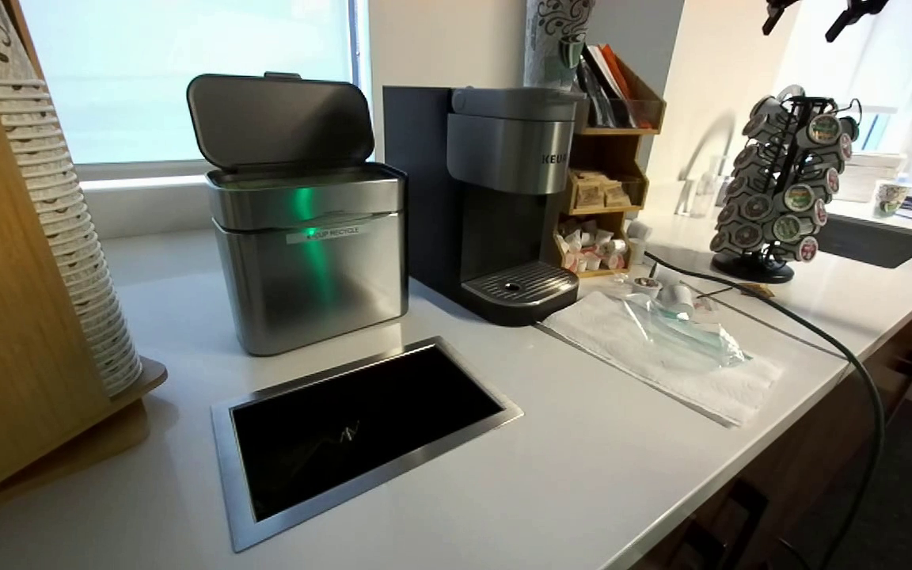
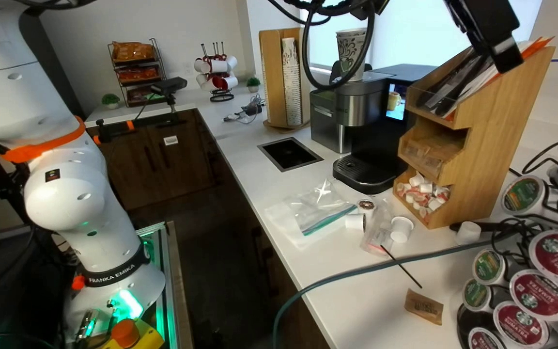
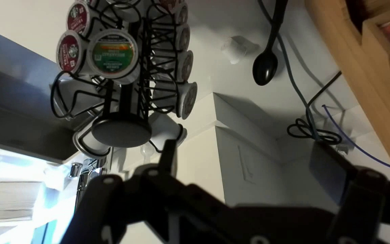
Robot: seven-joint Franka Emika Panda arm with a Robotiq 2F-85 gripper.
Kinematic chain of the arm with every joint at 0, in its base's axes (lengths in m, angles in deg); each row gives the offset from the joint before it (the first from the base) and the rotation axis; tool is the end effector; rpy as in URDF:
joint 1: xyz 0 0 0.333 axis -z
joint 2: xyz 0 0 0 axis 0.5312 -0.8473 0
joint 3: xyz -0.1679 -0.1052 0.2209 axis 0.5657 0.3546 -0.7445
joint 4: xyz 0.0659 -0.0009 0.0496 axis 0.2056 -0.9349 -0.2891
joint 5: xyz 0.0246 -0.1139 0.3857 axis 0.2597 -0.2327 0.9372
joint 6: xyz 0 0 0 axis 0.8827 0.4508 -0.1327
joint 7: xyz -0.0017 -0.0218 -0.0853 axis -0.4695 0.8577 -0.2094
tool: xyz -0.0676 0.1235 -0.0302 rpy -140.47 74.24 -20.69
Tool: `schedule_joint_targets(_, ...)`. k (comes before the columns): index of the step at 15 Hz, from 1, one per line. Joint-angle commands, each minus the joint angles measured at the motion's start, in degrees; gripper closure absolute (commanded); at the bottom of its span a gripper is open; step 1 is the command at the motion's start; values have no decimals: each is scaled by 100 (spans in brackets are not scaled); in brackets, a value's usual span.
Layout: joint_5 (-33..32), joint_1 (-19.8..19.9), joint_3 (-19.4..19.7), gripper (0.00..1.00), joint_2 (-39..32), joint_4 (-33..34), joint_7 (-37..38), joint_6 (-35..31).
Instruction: Move the object to the right
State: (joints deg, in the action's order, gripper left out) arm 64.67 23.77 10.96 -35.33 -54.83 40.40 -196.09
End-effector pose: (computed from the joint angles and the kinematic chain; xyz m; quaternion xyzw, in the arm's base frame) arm 0.5303 -0.3120 0.5848 0.8740 -0.3611 0.3129 0.0881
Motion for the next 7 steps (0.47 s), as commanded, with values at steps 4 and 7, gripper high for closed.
schedule_joint_targets(4, 227, 856, -782, 0, -95, 18, -176, -13)
schedule_joint_targets(7, 228, 856, -785, 0, -95, 18, -179, -13)
